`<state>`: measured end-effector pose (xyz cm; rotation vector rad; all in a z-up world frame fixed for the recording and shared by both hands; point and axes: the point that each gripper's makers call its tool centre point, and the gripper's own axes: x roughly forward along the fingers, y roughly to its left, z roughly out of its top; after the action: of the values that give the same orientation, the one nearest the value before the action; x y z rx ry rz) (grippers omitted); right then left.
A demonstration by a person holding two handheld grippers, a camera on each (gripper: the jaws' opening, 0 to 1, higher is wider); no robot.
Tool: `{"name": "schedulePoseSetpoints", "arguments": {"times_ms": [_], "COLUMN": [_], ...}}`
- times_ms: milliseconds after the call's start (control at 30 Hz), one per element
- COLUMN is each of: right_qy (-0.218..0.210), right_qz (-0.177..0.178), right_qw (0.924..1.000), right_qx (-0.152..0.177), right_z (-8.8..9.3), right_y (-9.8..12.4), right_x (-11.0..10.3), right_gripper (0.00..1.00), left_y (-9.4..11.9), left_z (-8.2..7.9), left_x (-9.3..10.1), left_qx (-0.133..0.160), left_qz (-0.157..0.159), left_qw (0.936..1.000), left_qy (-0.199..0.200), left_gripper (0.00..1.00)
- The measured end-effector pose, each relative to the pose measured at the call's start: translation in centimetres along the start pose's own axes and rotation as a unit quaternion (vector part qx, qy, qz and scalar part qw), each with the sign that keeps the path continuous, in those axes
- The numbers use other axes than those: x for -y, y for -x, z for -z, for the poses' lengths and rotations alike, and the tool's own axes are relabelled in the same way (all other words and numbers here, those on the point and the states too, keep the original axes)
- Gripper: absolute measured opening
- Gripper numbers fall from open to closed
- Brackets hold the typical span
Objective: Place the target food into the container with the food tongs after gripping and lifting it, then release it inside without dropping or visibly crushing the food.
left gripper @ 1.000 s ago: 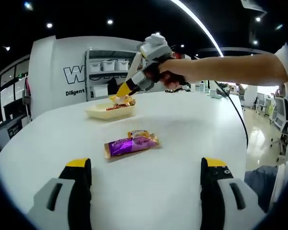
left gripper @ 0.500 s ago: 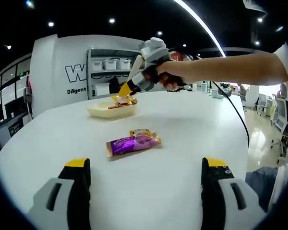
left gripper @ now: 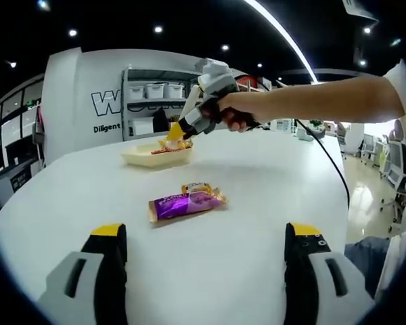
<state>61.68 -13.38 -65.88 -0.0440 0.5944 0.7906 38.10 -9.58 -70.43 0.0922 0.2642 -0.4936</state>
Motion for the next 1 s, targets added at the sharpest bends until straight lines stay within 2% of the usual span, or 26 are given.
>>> {"name": "schedulePoseSetpoints", "arguments": {"times_ms": [167,433,667,733,833,1000], "right_qy": [-0.004,0.012,0.014,0.018,0.047,0.046], "right_qz": [0.002,0.011,0.027,0.032,0.046,0.046], "right_qw": [1.0000,0.9999,0.9994,0.9992,0.9978,0.9979], "right_qx": [0.002,0.004,0.017,0.012,0.008,0.006], "right_z": [0.0,-0.1,-0.9,-0.7,-0.2,0.0], "right_y": [-0.2,-0.5,-0.5,-0.6,-1.0,-1.1], "right_x": [0.1,0.4,1.0,1.0,1.1,1.0], "right_gripper": [0.16,0.16,0.17,0.18,0.18,0.17], "left_y": [0.1,0.0,0.0,0.0,0.0,0.0], "left_z": [-0.1,-0.1,0.0,0.0,-0.1,0.0], "left_x": [0.3,0.3,0.3,0.4,0.3,0.3], "left_qx": [0.001,0.001,0.002,0.002,0.005,0.005], "left_qz": [0.003,0.004,0.007,0.008,0.008,0.009], "left_qw": [1.0000,1.0000,1.0000,0.9999,0.9999,0.9999], "left_qy": [-0.001,-0.004,-0.005,-0.006,-0.005,-0.007], "left_gripper": [0.95,0.95,0.95,0.95,0.94,0.94]}}
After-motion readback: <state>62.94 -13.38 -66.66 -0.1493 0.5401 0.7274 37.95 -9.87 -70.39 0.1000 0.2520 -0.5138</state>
